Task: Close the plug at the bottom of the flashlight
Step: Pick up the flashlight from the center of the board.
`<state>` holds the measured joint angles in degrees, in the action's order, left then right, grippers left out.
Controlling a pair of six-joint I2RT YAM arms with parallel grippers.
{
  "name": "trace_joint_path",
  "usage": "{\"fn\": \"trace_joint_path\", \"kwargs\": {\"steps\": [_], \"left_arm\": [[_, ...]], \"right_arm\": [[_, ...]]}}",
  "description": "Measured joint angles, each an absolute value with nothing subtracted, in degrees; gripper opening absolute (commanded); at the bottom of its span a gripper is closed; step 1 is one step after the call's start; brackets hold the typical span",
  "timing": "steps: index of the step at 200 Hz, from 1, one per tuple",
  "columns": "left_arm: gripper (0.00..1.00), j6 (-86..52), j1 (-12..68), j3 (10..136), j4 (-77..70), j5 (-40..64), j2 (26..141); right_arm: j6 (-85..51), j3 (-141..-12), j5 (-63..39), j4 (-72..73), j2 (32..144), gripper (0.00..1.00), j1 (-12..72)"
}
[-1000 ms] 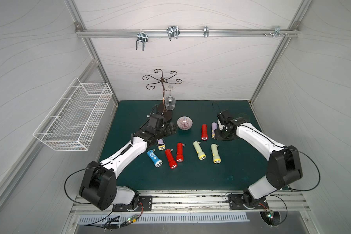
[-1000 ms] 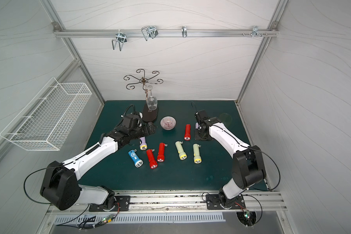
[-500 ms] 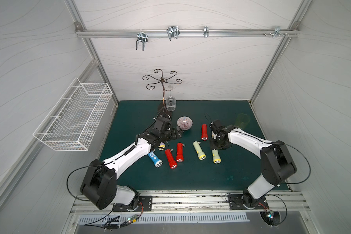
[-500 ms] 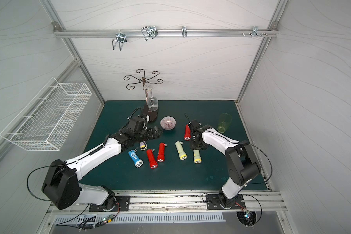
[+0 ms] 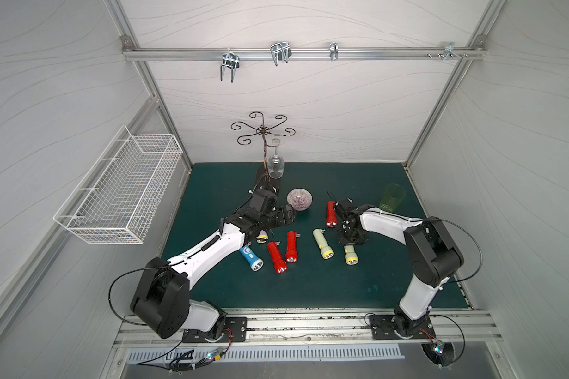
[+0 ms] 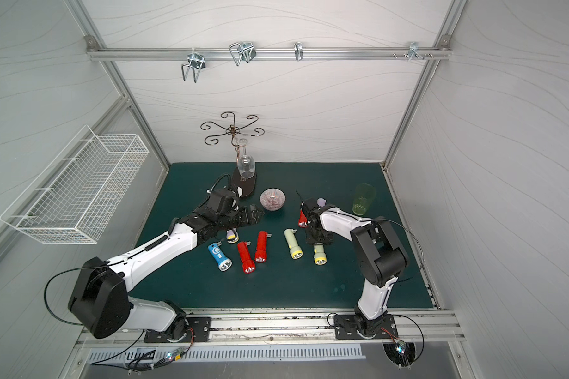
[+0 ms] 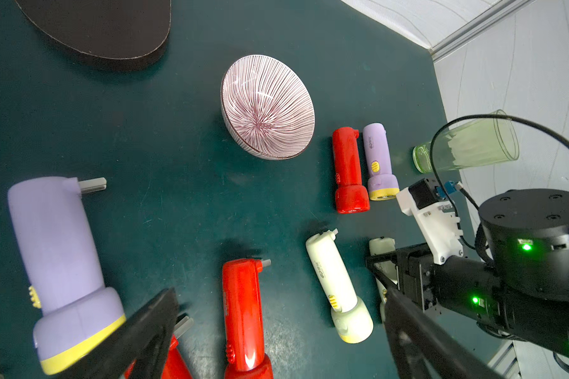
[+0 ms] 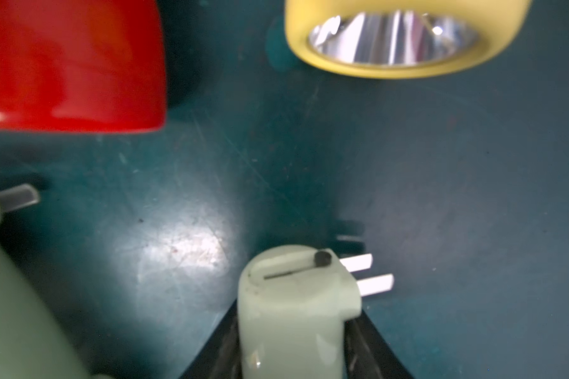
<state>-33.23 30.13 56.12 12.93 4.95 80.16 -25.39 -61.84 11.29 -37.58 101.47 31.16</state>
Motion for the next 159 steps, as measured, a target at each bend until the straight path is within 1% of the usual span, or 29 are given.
{"fn": "trace_joint_path", "kwargs": {"steps": [52,93,126,159], "left_arm": [[0.99,-33.2,30.1,56.1,13.0,5.0,80.8],[0.99,-33.2,30.1,56.1,13.0,4.9,80.9],[0.99,-33.2,30.1,56.2,13.6,4.8,81.5],[0.99,-32.9,30.1,57.7,15.1,4.8,81.7]], "right_arm": [[-25.5,-61.4,11.5,-37.1,101.1,0.18,31.2],[-22.3,-60.8,11.5,-38.2,96.2,0.00,31.2],[-17.1,-64.0,9.9,-38.9,91.2,0.00,31.2],[-10.9,-69.2,7.2,-35.6,89.6,0.00,31.1]]}}
